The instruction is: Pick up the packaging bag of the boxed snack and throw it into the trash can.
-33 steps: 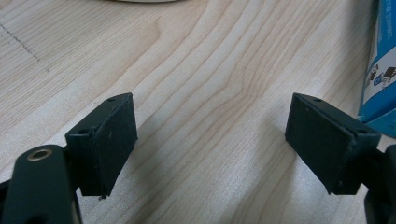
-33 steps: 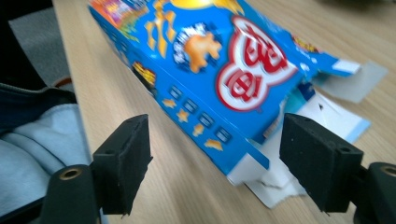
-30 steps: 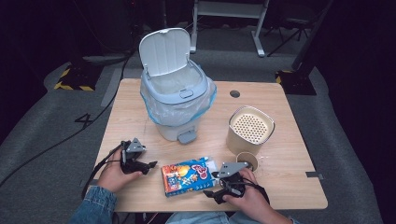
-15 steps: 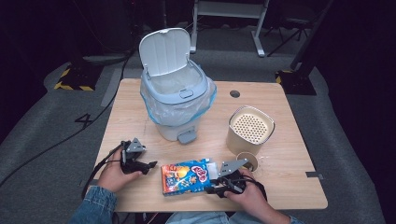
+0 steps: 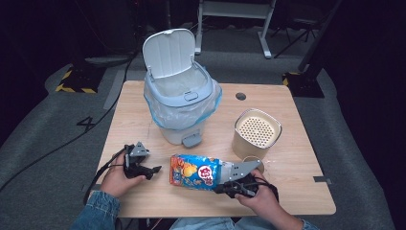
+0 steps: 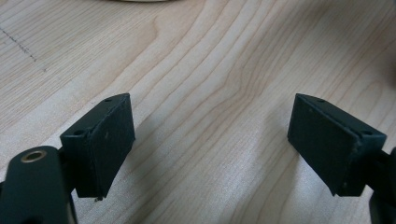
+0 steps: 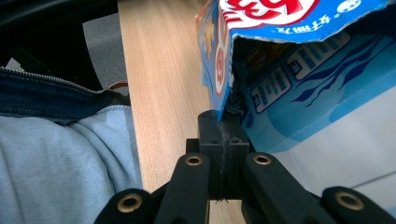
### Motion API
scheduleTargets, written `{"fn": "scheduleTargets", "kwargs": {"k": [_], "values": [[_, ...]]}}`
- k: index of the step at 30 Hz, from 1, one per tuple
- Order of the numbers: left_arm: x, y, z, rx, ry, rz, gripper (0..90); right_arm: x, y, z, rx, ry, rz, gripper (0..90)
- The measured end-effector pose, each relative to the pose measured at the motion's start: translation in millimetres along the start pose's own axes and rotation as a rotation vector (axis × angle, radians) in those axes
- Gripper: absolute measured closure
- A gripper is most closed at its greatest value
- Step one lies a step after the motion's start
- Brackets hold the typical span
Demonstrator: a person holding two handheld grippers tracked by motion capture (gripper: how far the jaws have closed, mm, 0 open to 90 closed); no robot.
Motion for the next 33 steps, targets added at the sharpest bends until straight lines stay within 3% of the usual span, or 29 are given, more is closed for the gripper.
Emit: {"fn": "scheduleTargets", "kwargs": {"k": [7,13,33], "values": [[0.0,0.2,0.0,-0.004,0.007,-0.003,14.0,5.3,-24.3,12.4,0.02,-0.018,-0.036,90.0],[2.1,2.0,0.1,-0.027,0.037,-0.035,5.5,11.1,-45.8,22.2,0.042,-0.024,-0.068,90.0],[-3.7,1.2,-0.7,-0.026,0.046,-0.039,5.3,21.5,-109.5,67.9,0.1,-0.079,-0.127,90.0]]}}
Point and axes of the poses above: each handheld gripper's, and its own axes: y roughly forward along the jaws, z roughly out of its top, x roughly to its right, the point moved 5 cm from there along y, roughly forward along the jaws, and after that the axes turned 1 degree about z, right-handed, at the moved point
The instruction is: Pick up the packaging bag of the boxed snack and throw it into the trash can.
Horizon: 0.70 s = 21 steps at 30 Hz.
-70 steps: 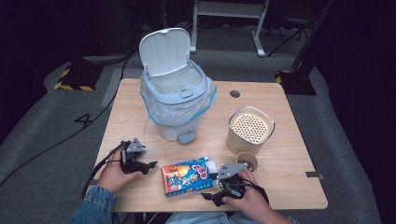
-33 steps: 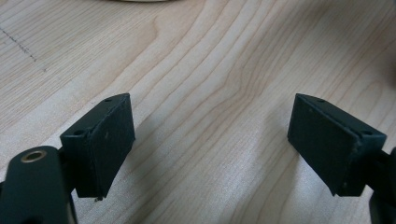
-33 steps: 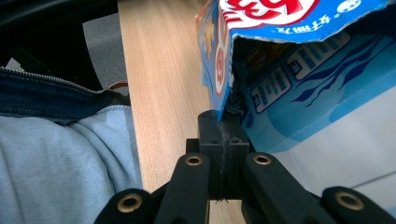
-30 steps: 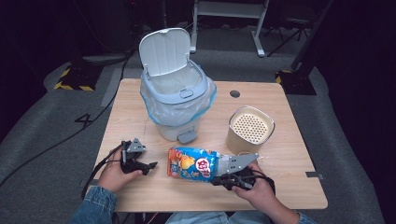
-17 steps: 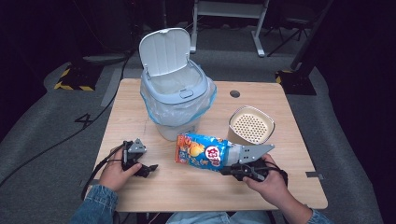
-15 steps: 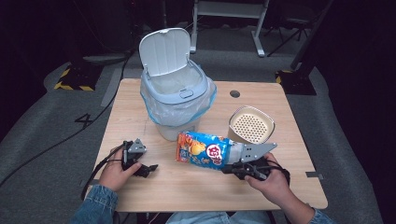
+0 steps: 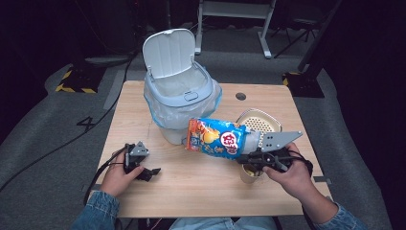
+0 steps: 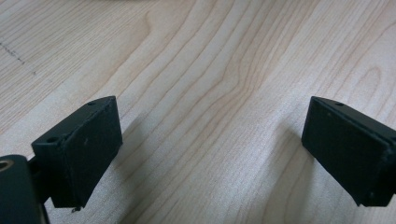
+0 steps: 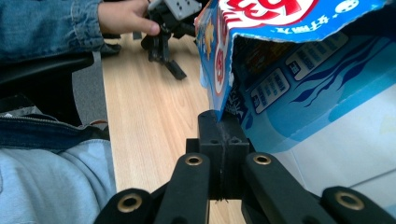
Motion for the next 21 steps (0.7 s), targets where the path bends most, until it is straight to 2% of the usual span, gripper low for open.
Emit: {"fn": "scheduleTargets", "kwargs": {"k": [11,21], "values": [[0.4,-0.1,-0.3,0.0,-0.005,0.004,5.3,12.3,-20.5,27.9,0.017,-0.03,-0.01,90.0],[0.9,-1.1,-1.4,0.001,-0.014,0.015,5.7,28.7,-30.8,67.3,0.052,-0.066,-0.043,90.0]]}}
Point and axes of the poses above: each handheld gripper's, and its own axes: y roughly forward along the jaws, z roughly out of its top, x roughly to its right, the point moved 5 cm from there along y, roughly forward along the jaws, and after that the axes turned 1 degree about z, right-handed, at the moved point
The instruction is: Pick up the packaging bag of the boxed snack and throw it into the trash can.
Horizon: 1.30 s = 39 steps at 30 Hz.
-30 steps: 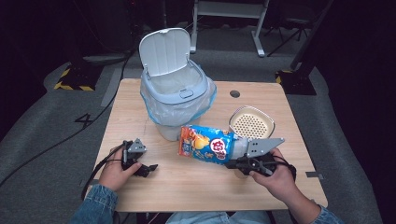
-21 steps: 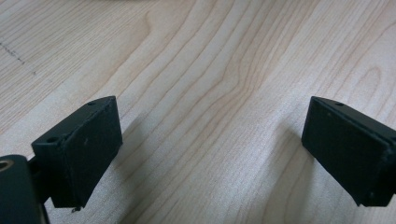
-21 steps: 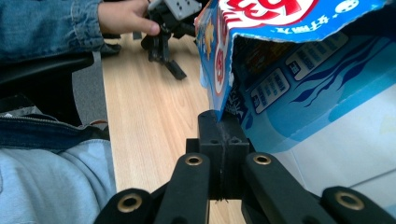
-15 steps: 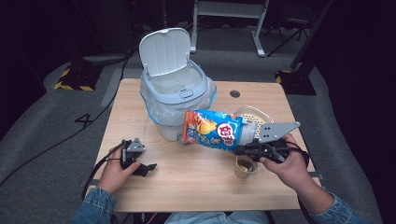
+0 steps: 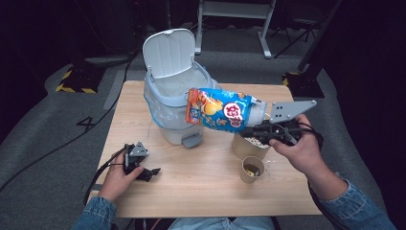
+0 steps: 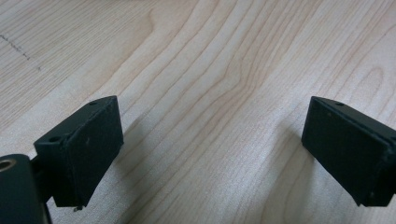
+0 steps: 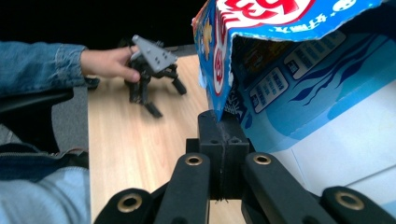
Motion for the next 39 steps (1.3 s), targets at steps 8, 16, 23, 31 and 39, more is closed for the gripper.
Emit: {"fn": "scheduleTargets", "kwargs": {"k": [8,16,23,31,39], "values": [[0.0,-0.1,-0.1,-0.001,0.001,0.001,5.7,19.8,8.6,27.5,0.016,-0.013,-0.029,90.0],[0.0,-0.1,-0.1,-0.001,0.0,0.0,5.7,41.6,26.4,44.3,0.021,-0.012,-0.039,90.0],[0.0,-0.2,-0.1,-0.002,0.001,0.0,5.6,57.2,40.1,55.2,0.004,-0.003,-0.044,90.0],[0.0,-0.2,-0.1,-0.002,0.001,0.0,5.6,69.1,54.0,58.5,-0.036,0.017,-0.043,89.0],[-0.1,-0.2,-0.1,-0.002,0.002,-0.001,5.7,71.5,64.8,67.9,-0.043,0.014,-0.049,86.1]]}}
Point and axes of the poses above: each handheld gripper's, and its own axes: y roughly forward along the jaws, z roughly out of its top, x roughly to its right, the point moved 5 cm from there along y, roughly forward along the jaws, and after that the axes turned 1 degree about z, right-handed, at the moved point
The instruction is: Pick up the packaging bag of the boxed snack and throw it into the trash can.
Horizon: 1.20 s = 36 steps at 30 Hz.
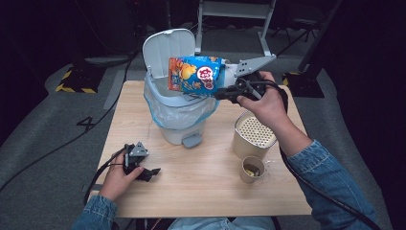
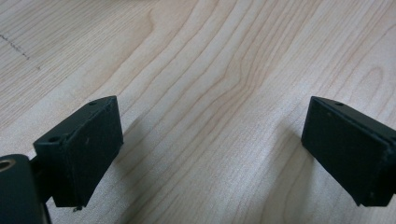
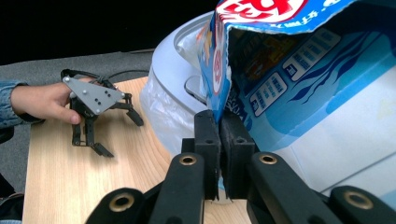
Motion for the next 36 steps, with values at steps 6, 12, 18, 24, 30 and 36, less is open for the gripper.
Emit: {"fn": "scheduleTargets", "kwargs": {"k": [6,12,18,24,30,36], "values": [[0.0,0.1,0.0,0.0,0.0,0.0,5.6,-4.8,9.0,8.0,0.041,0.041,0.007,65.1],[0.0,0.1,0.0,0.0,0.0,-0.001,5.6,-10.5,11.8,15.0,0.075,0.046,0.017,57.3],[0.1,0.1,0.0,0.0,-0.001,0.0,5.6,-15.1,16.4,21.6,0.082,0.023,0.022,53.9],[0.1,0.1,0.0,0.001,-0.001,-0.001,5.6,-15.3,18.3,20.2,0.078,0.007,0.009,48.7],[0.0,0.0,0.0,0.0,0.0,0.0,5.6,-8.0,9.5,10.5,0.089,0.01,-0.022,42.3],[-0.1,0.1,0.1,0.001,-0.002,-0.002,5.5,1.9,-11.8,-9.5,0.09,0.021,-0.037,34.3]]}}
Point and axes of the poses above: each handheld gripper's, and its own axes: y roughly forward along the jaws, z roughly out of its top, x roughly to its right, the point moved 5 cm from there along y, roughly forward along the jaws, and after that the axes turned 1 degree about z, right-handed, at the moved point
